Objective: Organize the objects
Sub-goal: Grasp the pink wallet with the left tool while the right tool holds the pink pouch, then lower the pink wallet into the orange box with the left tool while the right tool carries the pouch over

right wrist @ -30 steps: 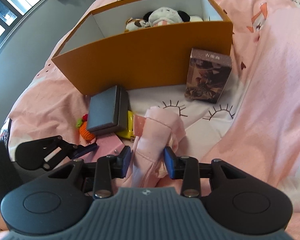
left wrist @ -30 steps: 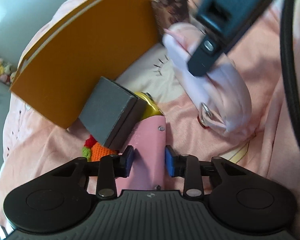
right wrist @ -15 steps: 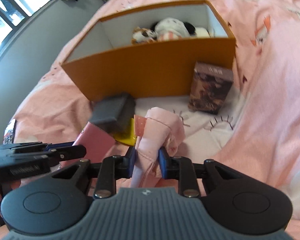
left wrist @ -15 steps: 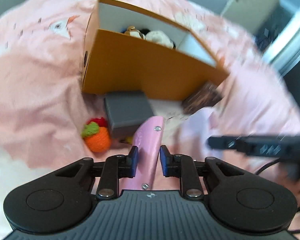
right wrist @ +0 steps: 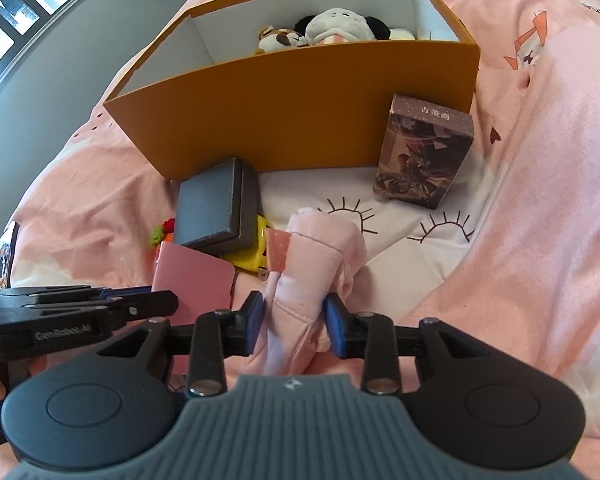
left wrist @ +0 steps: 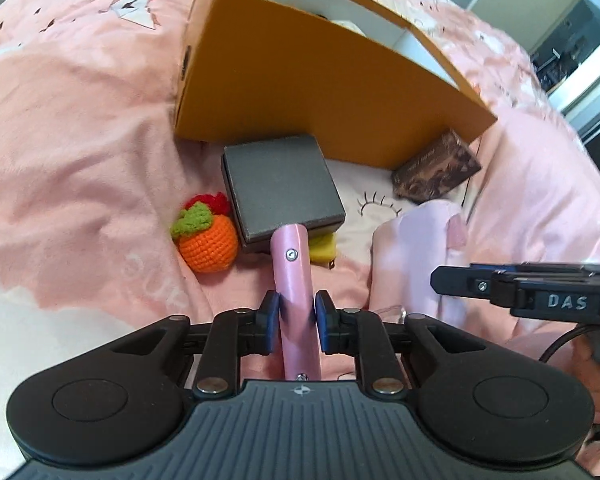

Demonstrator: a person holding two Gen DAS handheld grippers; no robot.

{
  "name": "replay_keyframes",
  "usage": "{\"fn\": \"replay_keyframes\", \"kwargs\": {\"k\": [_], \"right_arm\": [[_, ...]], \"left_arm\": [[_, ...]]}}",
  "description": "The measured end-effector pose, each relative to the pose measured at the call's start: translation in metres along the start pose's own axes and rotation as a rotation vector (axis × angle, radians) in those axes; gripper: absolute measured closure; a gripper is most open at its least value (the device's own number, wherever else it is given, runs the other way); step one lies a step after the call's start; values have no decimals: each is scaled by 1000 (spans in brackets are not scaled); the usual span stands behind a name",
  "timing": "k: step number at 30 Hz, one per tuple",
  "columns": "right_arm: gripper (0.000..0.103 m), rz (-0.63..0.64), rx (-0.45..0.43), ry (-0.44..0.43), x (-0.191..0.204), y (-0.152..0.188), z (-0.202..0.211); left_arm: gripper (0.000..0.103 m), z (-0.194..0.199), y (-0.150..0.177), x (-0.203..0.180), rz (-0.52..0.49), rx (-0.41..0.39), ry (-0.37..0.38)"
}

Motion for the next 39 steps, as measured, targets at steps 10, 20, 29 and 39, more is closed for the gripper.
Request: {"fn": "replay_keyframes", "kwargs": {"k": [10, 20, 29, 39], "right_arm": [[62, 21, 6, 37, -3, 4, -5], [76, 37, -33, 12, -1, 0, 9], [77, 108, -141, -48, 13, -24, 51], [77, 231, -270, -120, 43, -79, 97]], "left_arm": [[79, -14, 11, 1, -16, 33, -31], [82, 10, 5, -3, -5, -42, 8], [83, 51, -25, -10, 43, -145, 129], [83, 93, -96, -22, -25, -273, 153]]}}
Point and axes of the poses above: each gripper's, at about its wrist camera, not at the fingertips, and z roughly against the way its jaws point, x to its left, y to its underside, the point moved 7 cm from there along -z, roughly the way its jaws point, and after that the axes turned 8 degrees about -z, right-handed, at the moved point
